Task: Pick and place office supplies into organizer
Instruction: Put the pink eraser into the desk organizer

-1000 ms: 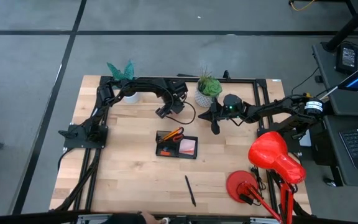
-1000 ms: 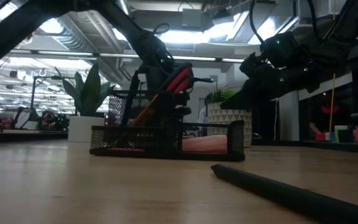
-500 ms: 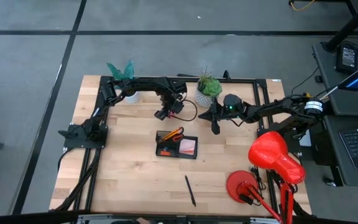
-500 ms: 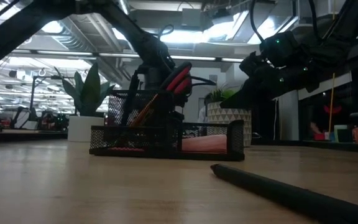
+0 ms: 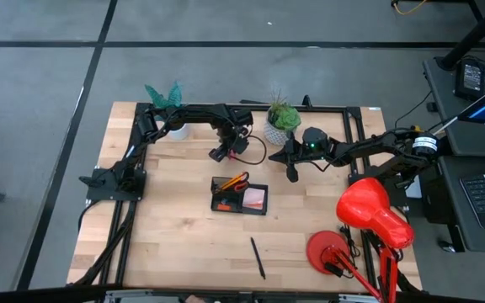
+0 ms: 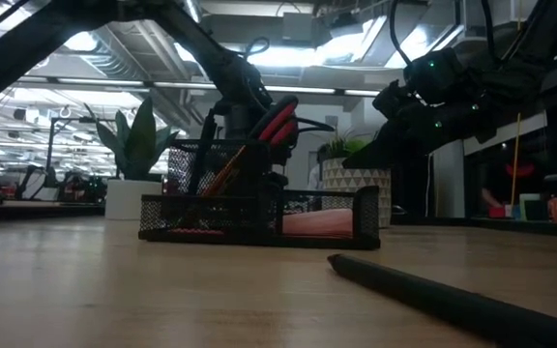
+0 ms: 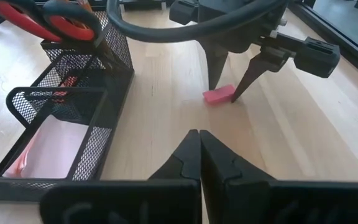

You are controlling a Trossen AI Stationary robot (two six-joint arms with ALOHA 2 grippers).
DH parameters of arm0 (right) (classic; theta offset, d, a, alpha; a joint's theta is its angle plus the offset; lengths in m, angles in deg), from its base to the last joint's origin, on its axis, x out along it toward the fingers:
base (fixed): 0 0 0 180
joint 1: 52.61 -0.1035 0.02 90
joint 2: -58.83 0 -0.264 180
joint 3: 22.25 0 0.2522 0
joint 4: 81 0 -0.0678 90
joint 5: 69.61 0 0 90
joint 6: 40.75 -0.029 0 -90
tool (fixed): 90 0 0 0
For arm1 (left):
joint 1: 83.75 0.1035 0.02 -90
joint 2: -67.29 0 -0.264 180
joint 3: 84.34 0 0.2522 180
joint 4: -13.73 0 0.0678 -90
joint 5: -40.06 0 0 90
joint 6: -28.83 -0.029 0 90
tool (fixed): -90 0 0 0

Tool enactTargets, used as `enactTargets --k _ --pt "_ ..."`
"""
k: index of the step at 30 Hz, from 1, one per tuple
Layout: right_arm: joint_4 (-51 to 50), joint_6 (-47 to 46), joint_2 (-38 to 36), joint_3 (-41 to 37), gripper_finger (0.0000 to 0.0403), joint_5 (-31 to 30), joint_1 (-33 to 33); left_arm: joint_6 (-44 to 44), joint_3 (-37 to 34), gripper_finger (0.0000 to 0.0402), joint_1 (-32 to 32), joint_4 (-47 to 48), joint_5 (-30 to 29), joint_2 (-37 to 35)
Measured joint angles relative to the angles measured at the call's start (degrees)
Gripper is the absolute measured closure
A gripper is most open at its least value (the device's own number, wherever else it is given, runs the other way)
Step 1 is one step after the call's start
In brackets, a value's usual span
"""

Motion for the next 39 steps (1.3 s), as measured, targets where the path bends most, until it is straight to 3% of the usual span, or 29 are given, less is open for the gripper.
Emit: enactTargets --k 12,20,39 --pt "-0.2 0.0 0.0 0.0 0.0402 0.0 0.0 0.8 0.0 0.0363 -1.9 -0.4 -6.3 -0.1" --pt "-0.7 0.0 0.0 0.0 0.0402 0.0 0.0 4.0 -0.1 0.0372 -2.9 -0.7 -10.3 -0.9" --pt "-1.7 0.6 0.0 0.0 0.0402 -0.1 0.0 9.7 -0.4 0.04 -4.3 3.7 -11.4 -5.5"
